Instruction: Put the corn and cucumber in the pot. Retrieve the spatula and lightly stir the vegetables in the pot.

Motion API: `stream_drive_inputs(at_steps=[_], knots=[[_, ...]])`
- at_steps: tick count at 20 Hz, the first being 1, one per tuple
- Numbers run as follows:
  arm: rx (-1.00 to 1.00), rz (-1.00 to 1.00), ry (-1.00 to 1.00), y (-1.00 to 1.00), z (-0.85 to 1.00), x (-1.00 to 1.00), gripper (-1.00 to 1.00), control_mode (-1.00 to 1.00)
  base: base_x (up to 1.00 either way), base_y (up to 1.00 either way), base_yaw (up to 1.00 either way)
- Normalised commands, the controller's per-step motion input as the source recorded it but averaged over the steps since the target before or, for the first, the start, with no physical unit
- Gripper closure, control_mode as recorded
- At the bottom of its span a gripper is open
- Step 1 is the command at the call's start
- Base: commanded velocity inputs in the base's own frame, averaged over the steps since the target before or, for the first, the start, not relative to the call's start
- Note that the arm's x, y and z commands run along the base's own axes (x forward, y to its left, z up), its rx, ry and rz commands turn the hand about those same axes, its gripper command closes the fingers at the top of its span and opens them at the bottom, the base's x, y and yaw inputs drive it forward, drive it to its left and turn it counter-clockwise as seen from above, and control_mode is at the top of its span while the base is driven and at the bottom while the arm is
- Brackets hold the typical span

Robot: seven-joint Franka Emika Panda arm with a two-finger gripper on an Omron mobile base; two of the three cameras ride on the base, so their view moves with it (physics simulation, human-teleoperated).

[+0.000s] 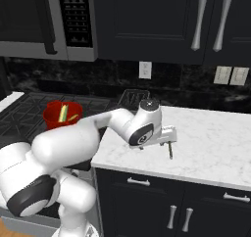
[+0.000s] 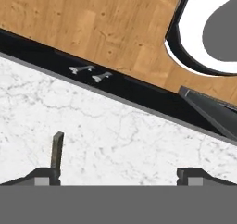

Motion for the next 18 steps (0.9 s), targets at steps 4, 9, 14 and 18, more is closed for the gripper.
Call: stream_drive_inputs(at_steps=[4,9,14,18], knots=[[0.01,-0.12,0.0,-0.35,-0.2,0.01,-1.0,-1.0,0.0,0.0,0.0],[0.02,-0.08,0.0,-0.31,-0.17,0.1,-1.0,-1.0,0.0,0.0,0.0],[0.04,-0.05,0.0,-0.12,-0.21,0.29,-1.0,-1.0,0.0,0.0,0.0],[0.06,-0.04,0.0,-0.1,-0.21,0.34,-1.0,-1.0,0.0,0.0,0.0]])
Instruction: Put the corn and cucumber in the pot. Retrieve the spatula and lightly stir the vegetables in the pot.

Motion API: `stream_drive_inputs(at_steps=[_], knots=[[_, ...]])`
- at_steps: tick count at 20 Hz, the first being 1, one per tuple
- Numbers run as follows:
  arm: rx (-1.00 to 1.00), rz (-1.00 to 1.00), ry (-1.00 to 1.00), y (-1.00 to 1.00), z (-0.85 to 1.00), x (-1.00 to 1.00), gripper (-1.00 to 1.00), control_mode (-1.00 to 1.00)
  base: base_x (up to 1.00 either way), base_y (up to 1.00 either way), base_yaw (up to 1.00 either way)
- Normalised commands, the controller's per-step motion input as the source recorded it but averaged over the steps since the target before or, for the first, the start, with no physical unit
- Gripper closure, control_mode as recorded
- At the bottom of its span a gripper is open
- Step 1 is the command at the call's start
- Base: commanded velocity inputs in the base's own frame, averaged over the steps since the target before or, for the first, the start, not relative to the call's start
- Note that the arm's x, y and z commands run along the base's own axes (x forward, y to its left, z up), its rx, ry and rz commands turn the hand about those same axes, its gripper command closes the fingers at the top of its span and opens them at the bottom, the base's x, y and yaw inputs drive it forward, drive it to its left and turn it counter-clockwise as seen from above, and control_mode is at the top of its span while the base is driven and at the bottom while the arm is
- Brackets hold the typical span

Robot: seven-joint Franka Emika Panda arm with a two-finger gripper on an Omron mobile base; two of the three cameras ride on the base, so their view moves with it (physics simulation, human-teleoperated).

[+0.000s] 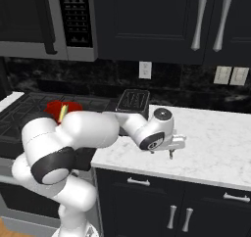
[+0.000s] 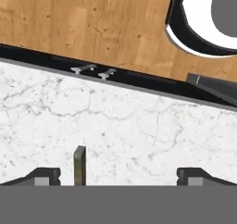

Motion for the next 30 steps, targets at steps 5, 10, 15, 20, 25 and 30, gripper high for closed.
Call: stream_drive_inputs(at_steps=[5,10,15,20,25,30], knots=[[0.03,-0.05,0.0,-0.18,-0.22,0.13,-1.0,-1.0,0.0,0.0,0.0],[0.02,-0.04,0.0,-0.11,-0.21,0.04,-1.0,-1.0,0.0,0.0,0.0],[0.01,-0.03,0.0,-0.08,-0.18,0.07,-1.0,-1.0,0.0,0.0,0.0],[0.01,-0.03,0.0,-0.07,-0.16,0.11,-1.0,-1.0,0.0,0.0,0.0],[0.0,-0.03,0.0,-0.09,-0.13,0.19,-1.0,-1.0,0.0,0.0,0.0],[0.0,-0.02,0.0,-0.08,-0.12,0.21,-1.0,-1.0,0.0,0.0,0.0]])
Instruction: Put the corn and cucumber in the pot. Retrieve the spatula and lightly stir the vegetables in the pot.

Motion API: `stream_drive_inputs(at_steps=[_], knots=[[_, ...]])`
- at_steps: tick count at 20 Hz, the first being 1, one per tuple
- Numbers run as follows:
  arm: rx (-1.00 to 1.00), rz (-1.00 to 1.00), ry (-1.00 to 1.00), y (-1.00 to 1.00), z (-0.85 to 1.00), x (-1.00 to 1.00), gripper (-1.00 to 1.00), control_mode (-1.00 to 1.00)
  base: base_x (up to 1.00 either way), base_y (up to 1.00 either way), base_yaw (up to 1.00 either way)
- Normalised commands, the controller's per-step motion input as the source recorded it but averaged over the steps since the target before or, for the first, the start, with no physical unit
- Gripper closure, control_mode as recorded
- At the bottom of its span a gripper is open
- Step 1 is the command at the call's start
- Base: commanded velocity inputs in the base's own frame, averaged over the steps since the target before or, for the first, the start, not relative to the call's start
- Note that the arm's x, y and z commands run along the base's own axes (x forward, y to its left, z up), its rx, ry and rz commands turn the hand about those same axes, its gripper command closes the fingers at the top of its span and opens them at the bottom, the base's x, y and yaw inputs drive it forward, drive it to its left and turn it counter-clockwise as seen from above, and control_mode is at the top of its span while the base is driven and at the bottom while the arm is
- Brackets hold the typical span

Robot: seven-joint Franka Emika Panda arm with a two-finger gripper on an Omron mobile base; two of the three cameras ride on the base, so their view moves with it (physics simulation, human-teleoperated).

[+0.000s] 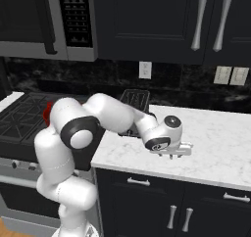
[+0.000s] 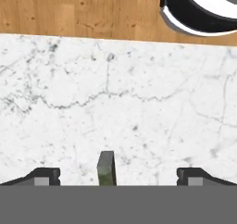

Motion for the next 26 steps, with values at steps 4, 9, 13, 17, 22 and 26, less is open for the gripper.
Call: stream_drive_inputs(at_steps=[4,9,13,17,22,26], knots=[[0.0,-0.02,0.0,-0.09,-0.14,0.17,-1.0,-1.0,0.0,0.0,0.0],[0.01,-0.02,0.0,-0.1,-0.14,0.16,-1.0,-1.0,0.0,0.0,0.0],[0.0,-0.01,0.0,-0.07,-0.14,0.09,-1.0,-1.0,0.0,0.0,0.0],[0.0,-0.01,0.0,-0.03,-0.09,0.0,1.0,-1.0,0.0,0.0,0.0],[0.0,0.0,0.0,0.0,0.0,0.0,1.0,-1.0,0.0,0.0,0.0],[0.0,0.0,0.0,0.0,0.0,0.0,1.0,-1.0,0.0,0.0,0.0]])
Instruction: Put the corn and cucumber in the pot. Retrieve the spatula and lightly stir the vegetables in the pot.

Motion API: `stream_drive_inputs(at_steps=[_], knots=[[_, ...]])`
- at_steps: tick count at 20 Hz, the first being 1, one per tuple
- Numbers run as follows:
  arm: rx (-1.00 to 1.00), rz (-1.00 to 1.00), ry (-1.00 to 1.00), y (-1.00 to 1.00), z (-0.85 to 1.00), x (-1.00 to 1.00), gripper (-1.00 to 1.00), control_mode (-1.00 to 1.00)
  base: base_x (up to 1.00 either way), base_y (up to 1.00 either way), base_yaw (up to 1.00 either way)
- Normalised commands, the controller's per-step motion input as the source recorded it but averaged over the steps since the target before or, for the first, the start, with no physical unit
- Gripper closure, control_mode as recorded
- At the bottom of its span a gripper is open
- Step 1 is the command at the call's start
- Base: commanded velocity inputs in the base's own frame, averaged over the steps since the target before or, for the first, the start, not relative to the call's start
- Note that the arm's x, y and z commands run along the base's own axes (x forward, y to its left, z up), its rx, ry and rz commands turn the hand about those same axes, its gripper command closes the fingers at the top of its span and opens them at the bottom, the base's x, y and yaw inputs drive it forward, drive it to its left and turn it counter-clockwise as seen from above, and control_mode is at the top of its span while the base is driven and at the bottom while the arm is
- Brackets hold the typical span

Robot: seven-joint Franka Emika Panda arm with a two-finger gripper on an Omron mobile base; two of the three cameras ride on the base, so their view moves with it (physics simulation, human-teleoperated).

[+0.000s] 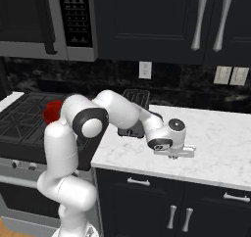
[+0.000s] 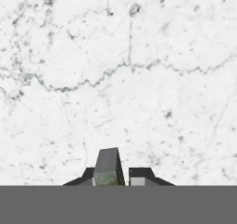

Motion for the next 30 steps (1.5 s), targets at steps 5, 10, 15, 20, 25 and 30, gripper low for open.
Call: stream_drive_inputs(at_steps=[5,10,15,20,25,30], knots=[[0.0,0.0,0.0,0.0,0.0,0.0,1.0,-1.0,0.0,0.0,0.0],[0.0,0.0,-0.11,0.0,0.32,-0.28,1.0,-1.0,0.0,0.0,0.0],[0.0,0.0,-0.17,0.0,0.9,-0.73,1.0,-1.0,0.0,0.0,0.0],[-0.12,0.13,-0.02,0.04,1.0,-0.89,1.0,-1.0,0.0,0.0,0.0],[-0.29,0.2,0.0,0.17,1.0,-0.9,1.0,-1.0,0.0,0.0,0.0],[-0.38,0.23,0.03,0.31,1.0,-0.72,1.0,-1.0,0.0,0.0,0.0]])
